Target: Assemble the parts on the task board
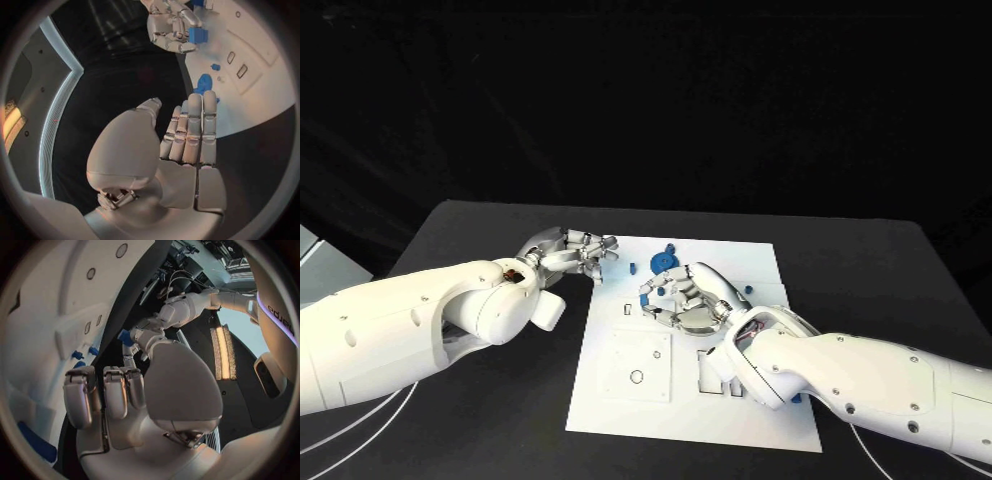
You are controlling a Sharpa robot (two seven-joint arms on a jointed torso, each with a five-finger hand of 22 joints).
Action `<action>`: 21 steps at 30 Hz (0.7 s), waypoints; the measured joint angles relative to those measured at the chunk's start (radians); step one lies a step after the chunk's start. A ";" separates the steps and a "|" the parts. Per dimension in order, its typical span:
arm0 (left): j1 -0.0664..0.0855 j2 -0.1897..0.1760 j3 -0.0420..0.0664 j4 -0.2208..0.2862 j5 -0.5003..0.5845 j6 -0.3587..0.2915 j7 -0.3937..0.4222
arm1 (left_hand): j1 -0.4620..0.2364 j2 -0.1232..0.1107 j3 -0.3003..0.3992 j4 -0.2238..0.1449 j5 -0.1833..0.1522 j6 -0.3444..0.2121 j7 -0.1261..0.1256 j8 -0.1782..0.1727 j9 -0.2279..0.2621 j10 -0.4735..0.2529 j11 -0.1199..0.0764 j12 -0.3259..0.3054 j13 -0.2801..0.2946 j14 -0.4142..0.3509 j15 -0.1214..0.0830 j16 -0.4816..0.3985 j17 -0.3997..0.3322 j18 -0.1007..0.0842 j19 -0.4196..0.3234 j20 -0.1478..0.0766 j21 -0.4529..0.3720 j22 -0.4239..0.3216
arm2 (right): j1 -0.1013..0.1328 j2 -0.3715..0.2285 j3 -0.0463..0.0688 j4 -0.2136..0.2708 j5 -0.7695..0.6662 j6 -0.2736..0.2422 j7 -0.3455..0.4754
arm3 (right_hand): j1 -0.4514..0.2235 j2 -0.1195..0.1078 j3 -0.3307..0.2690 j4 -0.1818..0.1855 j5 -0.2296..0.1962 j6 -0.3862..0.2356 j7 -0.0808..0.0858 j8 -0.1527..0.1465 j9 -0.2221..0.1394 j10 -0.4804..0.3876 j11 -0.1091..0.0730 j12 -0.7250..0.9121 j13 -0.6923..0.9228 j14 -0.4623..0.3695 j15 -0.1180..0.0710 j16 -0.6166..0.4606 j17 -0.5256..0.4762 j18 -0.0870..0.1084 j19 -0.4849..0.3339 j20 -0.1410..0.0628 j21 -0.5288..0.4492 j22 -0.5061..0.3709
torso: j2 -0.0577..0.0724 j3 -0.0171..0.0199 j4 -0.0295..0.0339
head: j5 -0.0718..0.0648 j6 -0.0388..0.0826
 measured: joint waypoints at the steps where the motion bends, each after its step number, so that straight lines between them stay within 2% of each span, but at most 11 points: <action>1: -0.001 0.001 0.000 0.000 -0.003 0.003 -0.018 | -0.016 0.004 0.000 0.000 0.000 0.003 -0.003 0.002 0.002 0.011 -0.004 0.013 0.007 0.007 -0.003 0.008 0.002 0.000 0.004 -0.004 0.006 0.002 | 0.000 -0.004 0.003 0.009 0.002 -0.004 0.005 | 0.000 0.000 0.000 0.000 0.000 0.000 0.000 0.000 0.000 0.000 0.000 0.000 0.000 0.000 0.000 0.000 0.000 0.000 0.000 0.000 0.000 0.000 | 0.000 0.0000 -0.0005 | 0.000 0.000; 4: -0.003 0.003 -0.001 0.001 -0.008 0.011 -0.050 | -0.058 0.017 0.000 0.000 0.000 0.008 -0.009 0.015 0.007 0.031 -0.015 0.060 0.032 0.026 -0.012 0.035 0.013 0.000 0.012 -0.012 0.024 0.010 | 0.000 -0.012 0.009 0.024 0.004 -0.011 0.014 | 0.000 0.000 0.000 0.000 0.000 -0.001 0.000 -0.001 0.000 0.000 0.000 0.000 0.000 0.000 0.000 0.000 0.000 0.000 0.000 0.000 0.000 0.000 | -0.002 0.0001 -0.0008 | 0.000 0.002; 8: -0.006 0.006 -0.001 0.003 -0.008 0.029 -0.091 | -0.124 0.030 -0.002 0.002 0.000 0.010 -0.025 0.043 0.023 0.050 -0.031 0.184 0.108 0.059 -0.027 0.102 0.047 0.000 0.046 -0.024 0.081 0.061 | 0.000 -0.024 0.019 0.044 0.007 -0.020 0.026 | 0.000 0.000 0.000 0.000 0.000 -0.003 0.000 -0.001 0.000 0.000 0.000 0.000 0.000 0.000 0.000 0.000 0.000 0.000 0.000 0.000 0.000 0.000 | -0.003 -0.0005 -0.0014 | 0.000 0.004; 10: -0.008 0.009 -0.002 0.004 -0.002 0.043 -0.109 | -0.181 0.042 -0.023 0.001 -0.002 0.003 -0.033 0.063 0.036 0.045 -0.042 0.307 0.191 0.137 -0.035 0.217 0.194 0.000 0.082 -0.031 0.134 0.125 | 0.000 -0.028 0.022 0.053 0.008 -0.025 0.031 | 0.000 0.000 0.000 0.000 0.000 -0.004 0.000 0.002 0.000 0.000 0.000 0.000 0.000 0.000 0.000 0.000 0.000 0.000 0.000 0.000 0.000 0.000 | -0.003 -0.0005 -0.0018 | 0.002 0.005; 11: -0.009 0.010 -0.003 0.004 0.002 0.050 -0.115 | -0.224 0.057 -0.033 0.003 -0.006 0.006 -0.035 0.070 0.042 0.048 -0.045 0.361 0.226 0.184 -0.039 0.278 0.280 0.000 0.109 -0.034 0.164 0.165 | 0.000 -0.029 0.024 0.056 0.008 -0.026 0.033 | 0.000 0.000 0.000 0.000 -0.001 -0.004 0.000 0.003 0.000 0.000 0.000 0.000 0.000 0.000 0.000 0.000 0.000 0.000 0.000 0.000 0.000 0.000 | -0.003 -0.0004 -0.0018 | 0.002 0.005; 13: -0.009 0.014 -0.003 0.004 0.015 0.069 -0.128 | -0.317 0.093 -0.064 0.001 -0.035 0.003 -0.039 0.090 0.057 0.035 -0.055 0.508 0.328 0.269 -0.046 0.394 0.451 -0.025 0.160 -0.040 0.225 0.247 | 0.000 -0.031 0.027 0.063 0.009 -0.030 0.037 | 0.000 0.000 0.000 0.000 -0.002 -0.005 0.001 0.003 0.000 0.000 0.000 0.000 0.000 0.000 0.000 0.000 0.000 0.000 0.000 0.000 0.000 0.000 | -0.003 0.0000 -0.0018 | 0.004 0.005; 16: -0.010 0.019 -0.005 0.005 0.040 0.095 -0.141 | -0.384 0.130 -0.098 0.005 -0.067 0.000 -0.041 0.109 0.073 -0.012 -0.056 0.675 0.445 0.341 -0.047 0.484 0.601 -0.036 0.230 -0.044 0.302 0.359 | 0.000 -0.032 0.030 0.069 0.010 -0.033 0.041 | 0.000 0.000 0.000 0.000 -0.002 -0.005 0.001 0.003 0.000 0.000 0.000 0.000 0.000 0.000 0.000 0.000 0.000 0.000 0.000 0.000 0.000 0.000 | -0.003 0.0002 -0.0016 | 0.006 0.005; 17: -0.011 0.021 -0.005 0.005 0.051 0.107 -0.145 | -0.400 0.138 -0.108 0.006 -0.072 -0.001 -0.043 0.114 0.077 -0.017 -0.058 0.719 0.477 0.360 -0.047 0.504 0.641 -0.047 0.249 -0.044 0.323 0.391 | 0.000 -0.032 0.031 0.071 0.010 -0.034 0.043 | 0.000 0.000 0.000 0.000 -0.002 -0.005 0.001 0.003 0.000 0.000 0.000 0.000 0.000 0.000 0.000 0.000 0.000 0.000 0.000 0.000 0.000 0.000 | -0.003 0.0003 -0.0014 | 0.006 0.005; 18: -0.011 0.023 -0.005 0.005 0.059 0.116 -0.148 | -0.417 0.152 -0.119 0.007 -0.076 -0.001 -0.043 0.116 0.081 -0.003 -0.057 0.783 0.545 0.383 -0.047 0.527 0.682 -0.050 0.278 -0.044 0.348 0.434 | 0.000 -0.032 0.031 0.073 0.010 -0.035 0.044 | 0.000 0.000 0.000 0.000 -0.002 -0.005 0.001 0.003 0.000 0.000 0.000 0.000 0.000 0.000 0.000 0.000 0.000 0.000 0.000 0.000 0.000 0.000 | -0.003 0.0003 -0.0012 | 0.006 0.005; 19: -0.011 0.024 -0.006 0.006 0.067 0.125 -0.151 | -0.434 0.167 -0.128 0.005 -0.076 -0.001 -0.043 0.119 0.084 0.026 -0.056 0.847 0.613 0.399 -0.048 0.546 0.704 -0.063 0.303 -0.044 0.372 0.473 | 0.000 -0.032 0.032 0.073 0.010 -0.036 0.045 | 0.000 0.000 0.000 0.000 -0.002 -0.005 0.001 0.003 0.000 0.000 0.000 0.000 0.000 0.000 0.000 0.000 0.000 0.000 0.000 0.000 0.000 0.000 | -0.003 0.0003 -0.0012 | 0.006 0.005; 21: -0.011 0.029 -0.006 0.006 0.084 0.147 -0.156 | -0.453 0.186 -0.140 0.007 -0.082 0.000 -0.044 0.119 0.088 0.069 -0.058 0.920 0.701 0.404 -0.050 0.570 0.714 -0.063 0.333 -0.046 0.398 0.518 | 0.000 -0.031 0.033 0.075 0.010 -0.038 0.047 | 0.000 0.000 0.000 0.000 -0.002 -0.007 0.000 0.003 -0.001 0.000 0.000 0.000 0.000 0.000 0.000 0.000 0.001 0.000 0.000 0.000 0.000 0.000 | -0.003 0.0003 -0.0007 | 0.007 0.005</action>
